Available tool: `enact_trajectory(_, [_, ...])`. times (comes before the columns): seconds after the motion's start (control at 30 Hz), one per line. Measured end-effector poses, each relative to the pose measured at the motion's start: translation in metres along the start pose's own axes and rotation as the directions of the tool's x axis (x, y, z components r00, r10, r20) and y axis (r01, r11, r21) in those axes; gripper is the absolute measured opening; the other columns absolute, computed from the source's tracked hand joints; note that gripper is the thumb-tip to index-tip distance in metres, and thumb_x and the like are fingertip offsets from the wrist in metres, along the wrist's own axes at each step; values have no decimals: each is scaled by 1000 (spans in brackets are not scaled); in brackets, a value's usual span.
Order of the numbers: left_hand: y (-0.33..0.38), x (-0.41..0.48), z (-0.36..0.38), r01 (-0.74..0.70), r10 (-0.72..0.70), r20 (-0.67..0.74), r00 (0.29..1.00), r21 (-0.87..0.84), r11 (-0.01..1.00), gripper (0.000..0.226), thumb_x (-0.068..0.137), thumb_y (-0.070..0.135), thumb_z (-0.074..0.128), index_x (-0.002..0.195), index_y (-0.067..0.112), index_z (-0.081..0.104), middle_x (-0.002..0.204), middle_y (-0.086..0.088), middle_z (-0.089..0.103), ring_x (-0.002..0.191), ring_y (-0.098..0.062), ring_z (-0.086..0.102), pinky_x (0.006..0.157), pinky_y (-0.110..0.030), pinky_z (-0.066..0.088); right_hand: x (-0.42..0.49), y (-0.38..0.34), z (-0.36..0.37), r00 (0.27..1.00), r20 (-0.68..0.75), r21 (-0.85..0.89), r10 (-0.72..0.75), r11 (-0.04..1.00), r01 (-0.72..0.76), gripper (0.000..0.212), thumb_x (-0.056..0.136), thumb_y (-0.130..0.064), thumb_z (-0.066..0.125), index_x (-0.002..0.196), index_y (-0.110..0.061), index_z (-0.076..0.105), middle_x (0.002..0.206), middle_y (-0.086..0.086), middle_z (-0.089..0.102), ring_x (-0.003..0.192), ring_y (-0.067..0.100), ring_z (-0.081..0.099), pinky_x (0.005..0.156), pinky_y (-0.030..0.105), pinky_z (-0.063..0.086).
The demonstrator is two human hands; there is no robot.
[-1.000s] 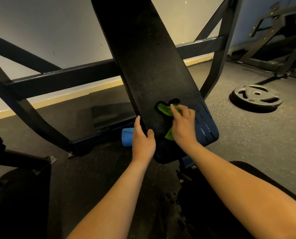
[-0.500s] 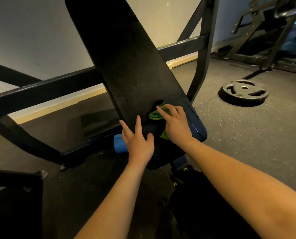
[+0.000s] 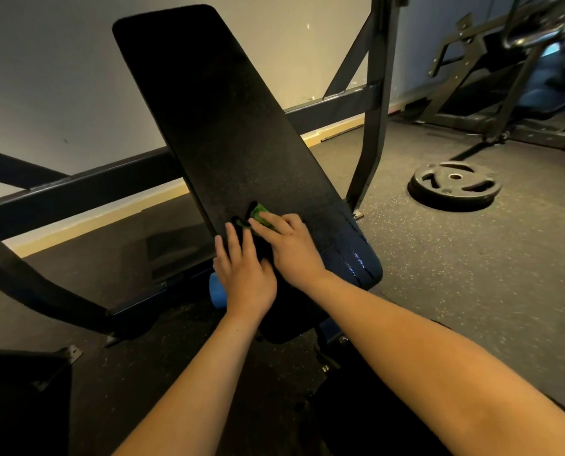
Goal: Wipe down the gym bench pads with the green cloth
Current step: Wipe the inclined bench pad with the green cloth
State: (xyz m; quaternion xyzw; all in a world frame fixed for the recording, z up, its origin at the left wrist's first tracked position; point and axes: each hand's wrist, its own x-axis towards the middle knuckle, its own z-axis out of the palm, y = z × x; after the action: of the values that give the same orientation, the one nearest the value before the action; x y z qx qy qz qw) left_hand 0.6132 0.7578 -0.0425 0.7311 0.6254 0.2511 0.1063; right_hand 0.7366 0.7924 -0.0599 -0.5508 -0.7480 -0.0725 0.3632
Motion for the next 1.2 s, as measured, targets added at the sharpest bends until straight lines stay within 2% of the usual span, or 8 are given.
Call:
enact_trajectory(0.13, [17, 6, 6, -14, -5, 119, 993, 159, 987, 67, 105, 35, 35, 159, 39, -5, 162, -6, -33, 144, -41, -35, 121, -58, -10, 4, 38, -17, 995, -15, -150, 97, 984, -98, 67, 80, 2, 59, 141, -25, 55, 144, 2, 51, 106, 32, 46, 81, 43, 46])
enact_trajectory(0.27, [17, 4, 17, -47, 27, 89, 996, 228, 973, 66, 105, 37, 30, 158, 40, -9, 158, -11, -39, 140, -46, -39, 119, -64, -8, -11, 81, -31, 933, -125, -136, 337, 926, -352, 67, 86, 4, 51, 146, -26, 46, 149, 3, 44, 111, 32, 41, 94, 42, 44])
enact_trajectory(0.47, [12, 1, 25, -86, 79, 37, 996, 271, 959, 65, 104, 36, 29, 159, 38, -7, 160, -14, -35, 141, -46, -38, 118, -66, -8, -31, 86, -29, 610, -216, 149, 762, 643, -751, 53, 97, -1, 39, 146, -18, 47, 149, 4, 42, 122, 30, 34, 100, 35, 33])
enact_trajectory(0.53, [12, 1, 26, -87, 80, 39, 996, 276, 957, 65, 104, 35, 28, 159, 38, -8, 159, -15, -35, 141, -45, -38, 118, -66, -8, -30, 85, -27, 578, -225, 195, 784, 618, -762, 51, 96, 0, 39, 144, -15, 49, 146, 7, 45, 123, 32, 34, 101, 37, 33])
enact_trajectory(0.7, [14, 1, 27, -78, 70, 40, 997, 285, 955, 67, 103, 35, 27, 158, 38, -11, 159, -14, -36, 141, -43, -40, 117, -66, -10, -20, 63, -21, 706, -264, 257, 657, 754, -605, 53, 93, 8, 41, 142, -10, 52, 142, 12, 49, 123, 30, 35, 104, 31, 29])
enact_trajectory(0.87, [11, 0, 25, -111, 94, 71, 993, 301, 947, 64, 105, 40, 28, 159, 33, -5, 159, -15, -37, 139, -44, -41, 117, -66, -12, -7, 10, -3, 946, -149, 166, 289, 950, -264, 45, 93, -7, 45, 135, -10, 59, 133, 13, 59, 113, 33, 45, 96, 42, 44])
enact_trajectory(1.03, [4, -1, 23, -125, 113, 59, 992, 264, 957, 58, 107, 40, 28, 160, 30, 7, 162, -8, -32, 143, -36, -39, 120, -59, -12, -16, 30, -14, 1000, 16, -87, -5, 996, 7, 62, 87, -8, 55, 146, -26, 47, 146, 3, 50, 120, 29, 43, 94, 44, 41])
enact_trajectory(1.2, [6, -3, 22, -105, 98, 40, 994, 264, 959, 63, 107, 41, 27, 160, 35, -7, 161, -5, -34, 144, -34, -39, 121, -59, -9, -18, 80, -36, 966, -54, -192, 254, 946, -260, 70, 88, -2, 49, 149, -35, 40, 154, -4, 39, 125, 28, 35, 98, 44, 40])
